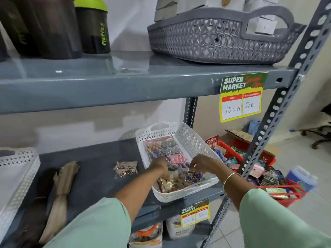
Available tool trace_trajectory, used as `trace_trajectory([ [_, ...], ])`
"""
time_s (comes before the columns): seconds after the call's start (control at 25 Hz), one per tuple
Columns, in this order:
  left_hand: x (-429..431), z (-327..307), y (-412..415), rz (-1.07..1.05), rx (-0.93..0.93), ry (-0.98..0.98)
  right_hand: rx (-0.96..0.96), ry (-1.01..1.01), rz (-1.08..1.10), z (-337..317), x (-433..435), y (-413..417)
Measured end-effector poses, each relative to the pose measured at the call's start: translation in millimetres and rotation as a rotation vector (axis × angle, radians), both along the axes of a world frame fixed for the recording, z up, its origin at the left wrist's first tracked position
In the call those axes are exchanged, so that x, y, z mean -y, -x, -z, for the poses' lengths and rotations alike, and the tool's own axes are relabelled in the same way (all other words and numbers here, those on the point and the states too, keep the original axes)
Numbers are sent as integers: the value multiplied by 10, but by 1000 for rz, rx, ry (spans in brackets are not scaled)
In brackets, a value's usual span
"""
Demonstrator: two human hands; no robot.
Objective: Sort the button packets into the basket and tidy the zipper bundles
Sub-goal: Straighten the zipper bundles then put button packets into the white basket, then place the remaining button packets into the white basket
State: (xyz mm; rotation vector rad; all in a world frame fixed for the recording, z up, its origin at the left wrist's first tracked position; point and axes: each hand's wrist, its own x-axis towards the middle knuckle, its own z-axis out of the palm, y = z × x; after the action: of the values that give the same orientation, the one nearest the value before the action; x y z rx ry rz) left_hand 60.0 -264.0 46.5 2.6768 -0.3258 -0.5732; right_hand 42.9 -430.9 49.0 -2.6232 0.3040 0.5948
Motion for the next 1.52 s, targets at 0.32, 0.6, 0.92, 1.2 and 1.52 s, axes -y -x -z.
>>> trace_trajectory([
  [0.32, 73, 21, 111, -57, 67, 37, 117, 168, -85, 86, 1, -69],
  [0.6, -936, -83, -251, -506, 449, 457, 618, 97, -137, -257, -867, -563],
  [0.92, -1347, 371, -280, -699, 210, 415, 311, 97, -361, 348, -2126, -1123],
  [1.2, -1367, 416, -339, -718, 229, 408, 159, 205, -412, 336, -2150, -1240],
  [1.52, -1424, 494, -477, -817, -37, 551, -46, 256, -476, 235, -2177, -1269],
])
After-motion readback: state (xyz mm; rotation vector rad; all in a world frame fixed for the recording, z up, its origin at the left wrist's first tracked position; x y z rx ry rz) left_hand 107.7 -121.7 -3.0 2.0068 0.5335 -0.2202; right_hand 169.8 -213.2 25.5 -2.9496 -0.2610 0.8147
